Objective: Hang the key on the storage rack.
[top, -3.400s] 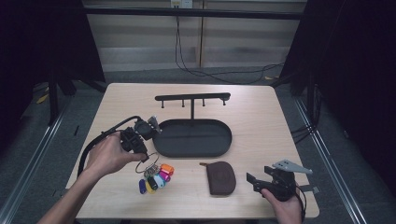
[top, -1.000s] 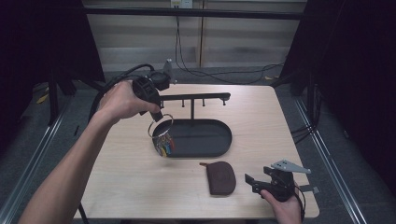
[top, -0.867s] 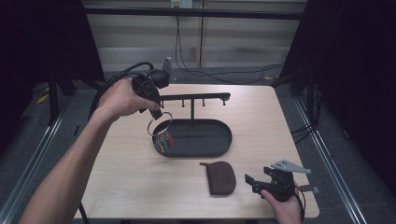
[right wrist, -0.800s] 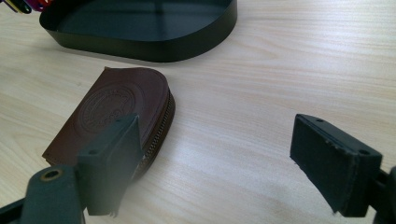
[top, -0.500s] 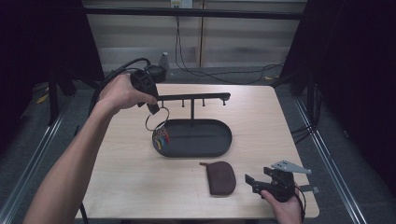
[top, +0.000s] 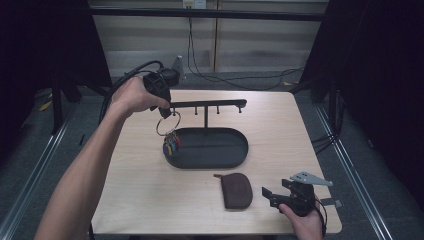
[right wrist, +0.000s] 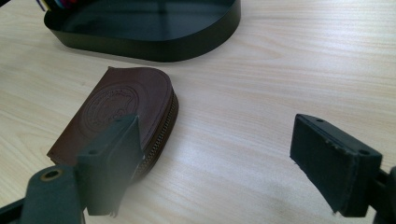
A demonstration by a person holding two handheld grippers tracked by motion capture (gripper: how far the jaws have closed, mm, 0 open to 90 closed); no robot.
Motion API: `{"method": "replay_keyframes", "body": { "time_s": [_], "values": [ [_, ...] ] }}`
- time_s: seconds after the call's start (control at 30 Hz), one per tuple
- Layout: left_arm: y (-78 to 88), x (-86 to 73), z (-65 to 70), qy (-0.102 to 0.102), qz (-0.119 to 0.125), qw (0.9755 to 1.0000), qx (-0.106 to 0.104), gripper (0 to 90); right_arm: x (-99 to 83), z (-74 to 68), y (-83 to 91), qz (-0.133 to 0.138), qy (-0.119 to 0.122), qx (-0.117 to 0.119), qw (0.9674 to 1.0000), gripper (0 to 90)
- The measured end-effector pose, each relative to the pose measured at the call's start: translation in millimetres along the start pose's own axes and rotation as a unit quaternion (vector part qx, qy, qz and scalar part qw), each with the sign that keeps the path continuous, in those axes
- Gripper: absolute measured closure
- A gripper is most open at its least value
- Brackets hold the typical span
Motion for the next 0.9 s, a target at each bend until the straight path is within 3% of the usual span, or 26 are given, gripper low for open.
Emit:
{"method": "replay_keyframes", "body": {
  "time_s": [0.4, 0.9],
  "values": [
    [-7.9, 4.5, -16.5, 0.016, 0.004, 0.9998, 0.006, 88.3, -0.1, 0.5, -0.2, 0.000, -0.002, 0.000, 1.0000, 16.5],
    [-20.2, 12.1, -17.7, 0.018, -0.001, 0.9998, 0.006, 87.6, -0.4, 0.2, 0.3, 0.000, -0.002, 0.002, 1.0000, 16.5]
  ]
}}
Point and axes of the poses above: each handheld gripper's, and its own axes: y roughly backward along the jaws, x roughly out of its top, z roughly to its right, the point moved 4 cm from there along -y, roughly forward along the jaws, and after that the axes turned 15 degrees about -x, right-handed, at the moved point
